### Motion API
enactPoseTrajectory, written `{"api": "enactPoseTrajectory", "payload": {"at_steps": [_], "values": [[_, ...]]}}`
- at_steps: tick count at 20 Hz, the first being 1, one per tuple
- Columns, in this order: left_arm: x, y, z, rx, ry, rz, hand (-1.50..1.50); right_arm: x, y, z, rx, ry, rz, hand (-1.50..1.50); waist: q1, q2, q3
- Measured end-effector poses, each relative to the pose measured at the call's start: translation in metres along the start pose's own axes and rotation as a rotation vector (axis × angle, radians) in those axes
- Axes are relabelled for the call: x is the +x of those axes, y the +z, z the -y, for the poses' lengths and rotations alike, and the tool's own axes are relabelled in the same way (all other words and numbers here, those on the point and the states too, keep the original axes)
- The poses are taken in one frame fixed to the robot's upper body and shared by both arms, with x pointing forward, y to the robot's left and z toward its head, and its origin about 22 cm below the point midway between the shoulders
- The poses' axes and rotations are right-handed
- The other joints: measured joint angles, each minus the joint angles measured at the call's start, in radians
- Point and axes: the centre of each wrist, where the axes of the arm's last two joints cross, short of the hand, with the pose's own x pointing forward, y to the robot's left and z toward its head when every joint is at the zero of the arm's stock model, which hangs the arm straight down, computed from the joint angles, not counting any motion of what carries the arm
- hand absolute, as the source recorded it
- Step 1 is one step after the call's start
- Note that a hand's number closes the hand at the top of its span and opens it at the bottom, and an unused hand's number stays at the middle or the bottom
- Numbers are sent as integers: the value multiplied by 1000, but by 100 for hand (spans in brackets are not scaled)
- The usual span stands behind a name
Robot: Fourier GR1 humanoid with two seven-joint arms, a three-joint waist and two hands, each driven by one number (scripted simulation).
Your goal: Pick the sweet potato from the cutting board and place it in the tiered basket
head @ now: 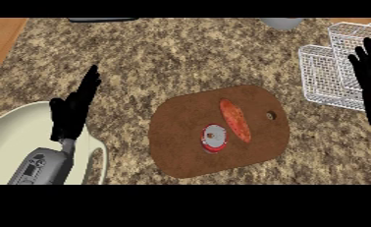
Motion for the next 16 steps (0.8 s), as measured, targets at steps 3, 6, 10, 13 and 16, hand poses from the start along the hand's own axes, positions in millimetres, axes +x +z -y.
{"api": "enactPoseTrajectory", "payload": {"at_steps": [3, 6, 10, 13, 16], "values": [[4, -1, 11, -49, 6, 29, 0, -8, 0, -33, 83, -19, -31, -150, 29, -2, -9], [9, -2, 27, -130, 29, 78, 0, -13, 0, -91, 243, -53, -72, -150, 74, 3, -14], [5, 5, 51, -210, 80, 84, 0, -30, 7, -160, 346, -10, -125, -150, 94, 5, -17], [-3, 10, 50, -225, 98, 80, 0, -41, 14, -206, 399, -69, -85, -150, 80, 1, -16], [-7, 17, 50, -225, 115, 74, 0, -29, 11, -222, 442, -19, -4, -150, 62, -4, -16]]}}
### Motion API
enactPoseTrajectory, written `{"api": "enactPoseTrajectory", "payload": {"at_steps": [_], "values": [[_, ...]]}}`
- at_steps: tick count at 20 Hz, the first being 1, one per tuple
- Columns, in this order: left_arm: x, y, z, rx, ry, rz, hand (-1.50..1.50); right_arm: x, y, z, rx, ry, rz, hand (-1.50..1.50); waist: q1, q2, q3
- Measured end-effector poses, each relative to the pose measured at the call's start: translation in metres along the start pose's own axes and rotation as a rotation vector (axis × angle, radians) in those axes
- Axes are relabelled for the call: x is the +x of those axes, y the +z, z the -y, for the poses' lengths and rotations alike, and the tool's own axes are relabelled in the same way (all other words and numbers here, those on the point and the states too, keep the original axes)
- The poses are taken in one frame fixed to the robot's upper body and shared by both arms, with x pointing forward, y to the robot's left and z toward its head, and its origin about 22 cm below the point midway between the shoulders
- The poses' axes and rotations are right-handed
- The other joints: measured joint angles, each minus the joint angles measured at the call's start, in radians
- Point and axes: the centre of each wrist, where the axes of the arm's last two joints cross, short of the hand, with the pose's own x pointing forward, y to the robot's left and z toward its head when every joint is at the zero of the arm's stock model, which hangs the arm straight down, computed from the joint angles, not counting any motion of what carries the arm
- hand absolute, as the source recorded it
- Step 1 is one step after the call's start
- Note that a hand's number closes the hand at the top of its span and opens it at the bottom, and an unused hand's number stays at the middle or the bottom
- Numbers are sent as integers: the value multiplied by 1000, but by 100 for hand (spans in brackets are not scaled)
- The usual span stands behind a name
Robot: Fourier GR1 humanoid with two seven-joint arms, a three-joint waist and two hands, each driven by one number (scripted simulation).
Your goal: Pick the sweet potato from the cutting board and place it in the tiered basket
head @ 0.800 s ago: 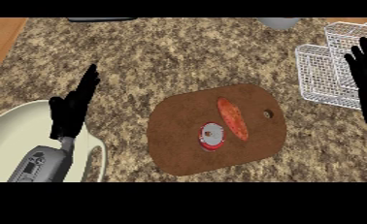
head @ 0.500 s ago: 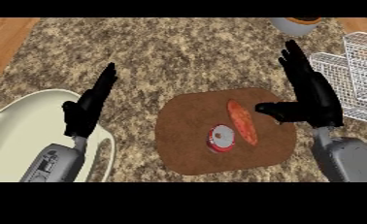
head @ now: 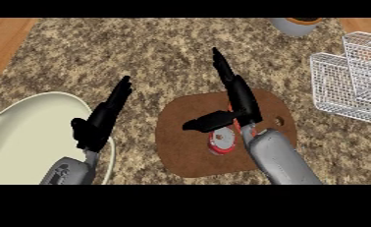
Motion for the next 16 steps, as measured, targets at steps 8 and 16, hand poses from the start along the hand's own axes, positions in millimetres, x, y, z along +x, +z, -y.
{"api": "enactPoseTrajectory", "payload": {"at_steps": [8, 16], "values": [[-7, 4, -12, 22, 8, -15, 0, 60, -19, 36, 142, 523, -61, -150, -34, -17, -5], [-11, 8, -15, 28, 10, -19, 0, 118, -18, 36, 393, 1053, -300, -150, -38, -22, -5]]}}
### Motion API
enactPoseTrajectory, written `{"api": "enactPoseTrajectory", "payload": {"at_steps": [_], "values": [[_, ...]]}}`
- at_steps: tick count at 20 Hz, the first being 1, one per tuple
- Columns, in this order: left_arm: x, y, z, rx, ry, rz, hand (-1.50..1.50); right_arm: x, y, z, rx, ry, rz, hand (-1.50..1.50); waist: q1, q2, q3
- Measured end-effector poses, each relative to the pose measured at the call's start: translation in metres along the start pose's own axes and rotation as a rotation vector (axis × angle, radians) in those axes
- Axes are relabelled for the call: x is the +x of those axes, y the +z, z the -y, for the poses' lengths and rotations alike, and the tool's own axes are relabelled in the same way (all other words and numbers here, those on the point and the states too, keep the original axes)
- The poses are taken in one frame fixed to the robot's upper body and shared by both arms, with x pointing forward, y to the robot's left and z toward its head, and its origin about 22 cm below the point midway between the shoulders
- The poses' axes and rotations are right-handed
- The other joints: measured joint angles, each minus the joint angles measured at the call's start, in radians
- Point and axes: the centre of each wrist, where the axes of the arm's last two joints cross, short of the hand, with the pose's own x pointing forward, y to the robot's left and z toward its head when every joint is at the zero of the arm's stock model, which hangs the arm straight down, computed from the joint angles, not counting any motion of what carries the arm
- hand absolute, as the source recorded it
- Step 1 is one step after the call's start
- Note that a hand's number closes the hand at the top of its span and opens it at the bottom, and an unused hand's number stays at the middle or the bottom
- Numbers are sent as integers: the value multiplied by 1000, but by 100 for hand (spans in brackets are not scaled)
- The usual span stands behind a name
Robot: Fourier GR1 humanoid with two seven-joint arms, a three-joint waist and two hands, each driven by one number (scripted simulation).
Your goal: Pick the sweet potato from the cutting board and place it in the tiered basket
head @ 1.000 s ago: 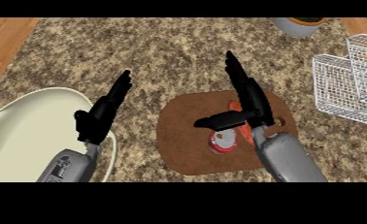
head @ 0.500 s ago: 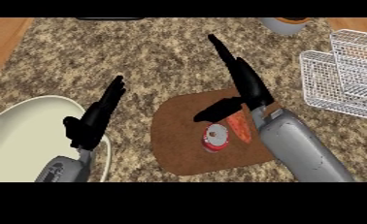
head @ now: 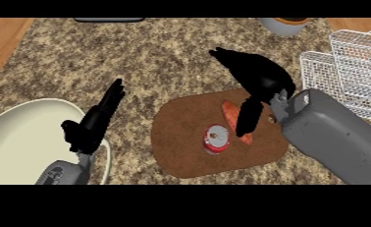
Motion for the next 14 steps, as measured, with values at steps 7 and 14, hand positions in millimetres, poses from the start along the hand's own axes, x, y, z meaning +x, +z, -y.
{"api": "enactPoseTrajectory", "payload": {"at_steps": [7, 14], "values": [[1, -2, -2, -6, 1, 16, 0, 42, 25, 7, 112, 87, -28, -150, 3, 8, 4], [3, -5, 2, -8, -1, 17, 0, 40, 35, -4, 62, 104, -81, -150, 6, 13, 5]]}}
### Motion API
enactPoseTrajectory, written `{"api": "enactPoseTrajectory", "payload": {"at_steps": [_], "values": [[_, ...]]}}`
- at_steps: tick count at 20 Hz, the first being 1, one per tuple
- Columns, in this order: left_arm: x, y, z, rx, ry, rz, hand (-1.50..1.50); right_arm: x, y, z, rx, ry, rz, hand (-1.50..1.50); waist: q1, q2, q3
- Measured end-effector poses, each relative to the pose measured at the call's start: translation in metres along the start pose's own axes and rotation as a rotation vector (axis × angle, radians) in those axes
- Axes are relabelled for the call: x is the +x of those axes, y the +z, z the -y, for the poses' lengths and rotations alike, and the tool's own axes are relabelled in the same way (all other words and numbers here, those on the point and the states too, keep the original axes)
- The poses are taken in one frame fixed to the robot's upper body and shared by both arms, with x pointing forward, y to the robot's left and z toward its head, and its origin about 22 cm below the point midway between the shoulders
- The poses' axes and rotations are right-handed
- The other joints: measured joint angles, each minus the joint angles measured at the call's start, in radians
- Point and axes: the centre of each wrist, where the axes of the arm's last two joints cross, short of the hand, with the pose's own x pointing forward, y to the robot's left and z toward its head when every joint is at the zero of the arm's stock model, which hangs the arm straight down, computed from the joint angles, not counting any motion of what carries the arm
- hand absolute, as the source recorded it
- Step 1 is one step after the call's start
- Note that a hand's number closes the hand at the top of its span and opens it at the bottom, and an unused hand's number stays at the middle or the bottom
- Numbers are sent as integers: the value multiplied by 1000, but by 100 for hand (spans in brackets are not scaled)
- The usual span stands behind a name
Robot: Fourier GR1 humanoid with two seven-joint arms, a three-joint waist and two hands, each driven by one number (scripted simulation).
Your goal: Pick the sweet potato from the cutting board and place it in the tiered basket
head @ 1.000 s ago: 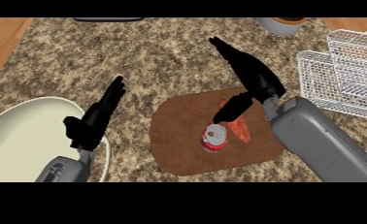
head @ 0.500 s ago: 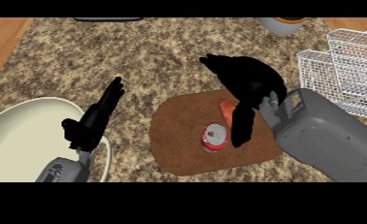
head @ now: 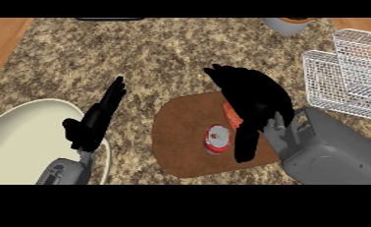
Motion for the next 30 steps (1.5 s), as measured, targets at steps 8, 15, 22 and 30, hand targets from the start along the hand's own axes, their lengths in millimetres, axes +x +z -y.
{"api": "enactPoseTrajectory", "payload": {"at_steps": [8, 15, 22, 30], "values": [[2, -3, -4, -4, 5, -1, 0, -13, -29, -37, 39, 57, -138, -150, 6, 4, 0], [-2, -1, 1, -8, 8, 5, 0, -25, -37, -60, 54, 27, -171, -150, 6, 4, 1], [1, 5, -2, -10, 4, 5, 0, -39, -47, -78, 65, 13, -239, -150, 8, 4, 1], [2, 0, 0, -8, 4, 3, 0, -56, -61, -94, 88, 16, -277, -150, 8, 5, 1]]}}
